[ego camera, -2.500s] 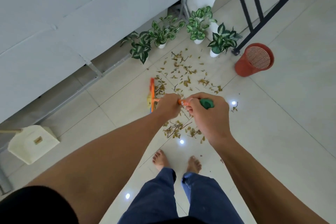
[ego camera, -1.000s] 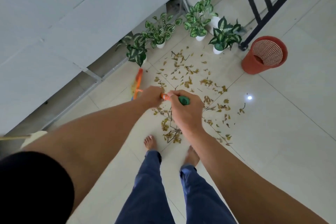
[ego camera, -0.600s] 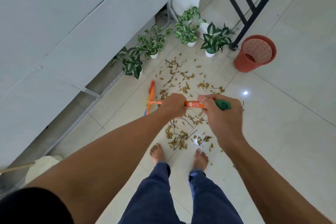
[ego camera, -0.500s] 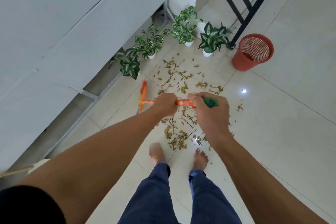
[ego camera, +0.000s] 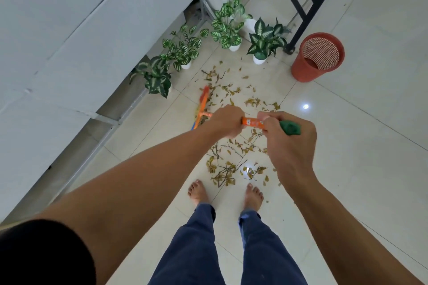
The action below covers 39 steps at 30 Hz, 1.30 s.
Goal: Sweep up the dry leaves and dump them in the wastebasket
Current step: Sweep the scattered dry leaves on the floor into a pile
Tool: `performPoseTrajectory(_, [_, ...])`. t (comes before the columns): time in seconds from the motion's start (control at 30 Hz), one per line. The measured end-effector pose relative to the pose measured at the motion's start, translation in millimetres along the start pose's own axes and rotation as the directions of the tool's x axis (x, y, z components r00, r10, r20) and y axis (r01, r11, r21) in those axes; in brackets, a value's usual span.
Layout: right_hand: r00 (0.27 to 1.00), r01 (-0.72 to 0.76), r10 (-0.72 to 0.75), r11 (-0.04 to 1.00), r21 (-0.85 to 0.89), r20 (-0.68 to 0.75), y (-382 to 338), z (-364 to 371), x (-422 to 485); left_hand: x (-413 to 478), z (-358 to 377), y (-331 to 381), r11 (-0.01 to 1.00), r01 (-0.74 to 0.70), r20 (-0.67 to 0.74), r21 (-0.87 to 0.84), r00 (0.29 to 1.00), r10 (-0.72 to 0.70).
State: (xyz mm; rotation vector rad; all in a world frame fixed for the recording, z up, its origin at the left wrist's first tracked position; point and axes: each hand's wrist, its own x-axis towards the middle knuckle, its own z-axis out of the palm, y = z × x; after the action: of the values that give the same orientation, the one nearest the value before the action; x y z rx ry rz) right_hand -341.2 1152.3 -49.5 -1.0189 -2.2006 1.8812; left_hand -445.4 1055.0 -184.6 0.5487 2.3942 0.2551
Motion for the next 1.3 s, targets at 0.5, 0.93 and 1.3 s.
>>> performPoseTrajectory(0.5, [0.999,-0.04,0.042,0.993,0.111,-0.019,12,56,48,49,-25,-40,0.994,0.101,-0.007,0.046,0.995,-0.101])
performPoseTrajectory(0.93, [0.989,-0.072,0.104,0.962,0.262,-0.11,-10,20,51,56,-54,-3,0.984,-0.049,0.016,0.169,0.999,0.047])
performPoseTrajectory(1.3, [0.968,-0.137,0.186,0.954,0.268,-0.168,15,26,49,64,-34,6,0.979,-0.1,0.155,0.178,0.985,0.072])
